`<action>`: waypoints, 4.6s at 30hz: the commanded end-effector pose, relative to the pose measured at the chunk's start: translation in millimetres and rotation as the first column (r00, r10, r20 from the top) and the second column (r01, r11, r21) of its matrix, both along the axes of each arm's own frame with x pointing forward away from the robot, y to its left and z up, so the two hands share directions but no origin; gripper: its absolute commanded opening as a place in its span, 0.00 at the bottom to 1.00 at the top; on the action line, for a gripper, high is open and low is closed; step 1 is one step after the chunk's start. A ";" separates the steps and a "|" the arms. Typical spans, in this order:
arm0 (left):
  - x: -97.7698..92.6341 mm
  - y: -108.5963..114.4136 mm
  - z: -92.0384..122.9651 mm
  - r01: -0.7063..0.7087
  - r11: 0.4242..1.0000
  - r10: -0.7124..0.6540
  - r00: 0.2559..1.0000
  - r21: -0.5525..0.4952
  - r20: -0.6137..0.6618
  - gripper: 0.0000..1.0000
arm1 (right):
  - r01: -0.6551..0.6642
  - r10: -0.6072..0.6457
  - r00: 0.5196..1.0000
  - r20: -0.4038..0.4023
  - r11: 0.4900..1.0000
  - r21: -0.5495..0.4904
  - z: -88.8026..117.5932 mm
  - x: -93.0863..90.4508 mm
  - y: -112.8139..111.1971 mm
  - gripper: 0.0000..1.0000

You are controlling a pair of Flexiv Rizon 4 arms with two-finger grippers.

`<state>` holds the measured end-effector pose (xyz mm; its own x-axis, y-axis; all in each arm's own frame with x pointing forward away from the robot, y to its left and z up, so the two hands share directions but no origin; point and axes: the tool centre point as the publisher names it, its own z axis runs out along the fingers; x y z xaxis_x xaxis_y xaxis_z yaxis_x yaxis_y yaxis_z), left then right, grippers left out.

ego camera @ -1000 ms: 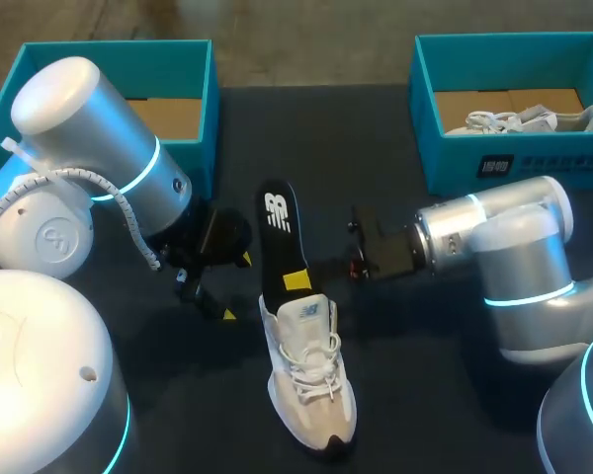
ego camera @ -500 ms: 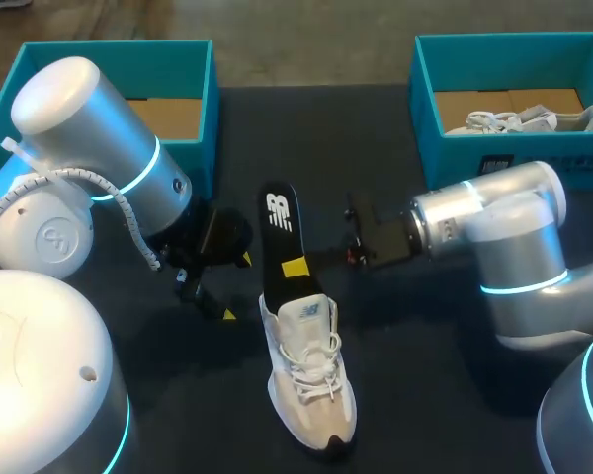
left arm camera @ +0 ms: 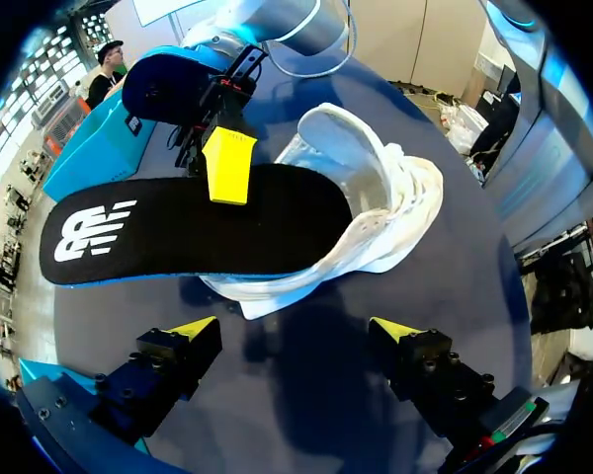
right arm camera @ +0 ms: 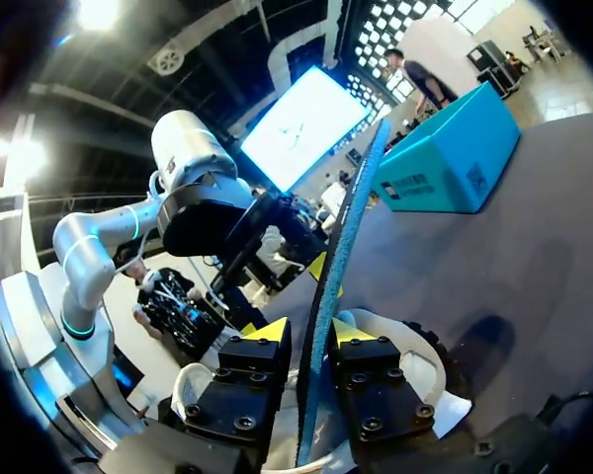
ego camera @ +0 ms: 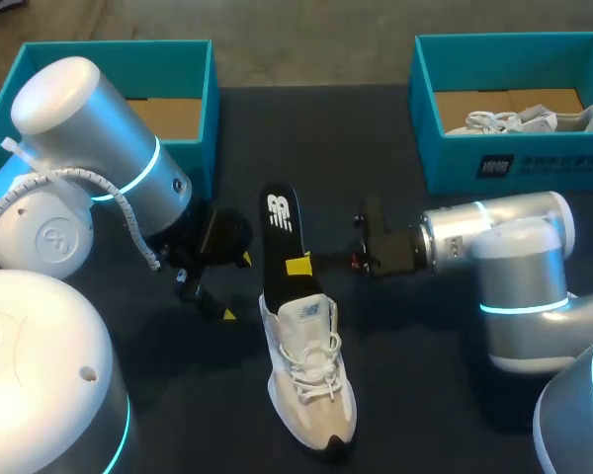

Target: Take the shoe out of the shoebox, open the shoe tongue, remove and reinsert the insole, then place the shoe into the shoebox

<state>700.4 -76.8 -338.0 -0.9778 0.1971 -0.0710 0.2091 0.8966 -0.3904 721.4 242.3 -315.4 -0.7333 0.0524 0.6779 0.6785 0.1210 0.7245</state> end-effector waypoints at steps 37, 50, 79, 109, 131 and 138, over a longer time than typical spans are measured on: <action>-0.7 -0.2 0.0 -0.001 1.000 0.001 1.000 0.003 0.001 1.00 | 0.002 -0.008 0.991 -0.131 0.999 -0.044 -12.2 -2.8 5.8 0.00; -0.7 -0.2 0.0 -0.001 1.000 0.001 1.000 0.003 0.001 1.00 | -0.023 0.010 0.984 -0.178 0.997 -0.070 -23.5 -18.8 5.6 0.00; -0.7 -0.2 0.0 -0.001 1.000 0.001 1.000 0.003 0.001 1.00 | -0.005 -0.014 0.983 -0.181 0.994 -0.108 -28.9 -43.5 4.6 0.13; -0.7 -0.2 0.0 -0.001 1.000 0.001 1.000 0.003 0.001 1.00 | 0.071 -0.070 0.997 0.021 0.997 -0.038 0.2 -13.6 8.4 0.24; -0.7 -0.2 0.0 -0.001 1.000 0.001 1.000 0.003 0.001 1.00 | 0.081 -0.081 0.997 0.015 0.997 0.014 -1.4 -11.2 2.3 0.00; -0.7 -0.2 0.0 -0.001 1.000 0.001 1.000 0.003 0.001 1.00 | 0.105 -0.108 0.991 -0.081 0.993 -0.047 -4.5 -22.8 -5.2 0.00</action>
<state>700.4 -76.8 -338.0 -0.9778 0.1970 -0.0710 0.2090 0.8966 -0.3904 705.8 239.7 -325.0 -0.6729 0.1351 0.7273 0.7383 0.0626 0.6715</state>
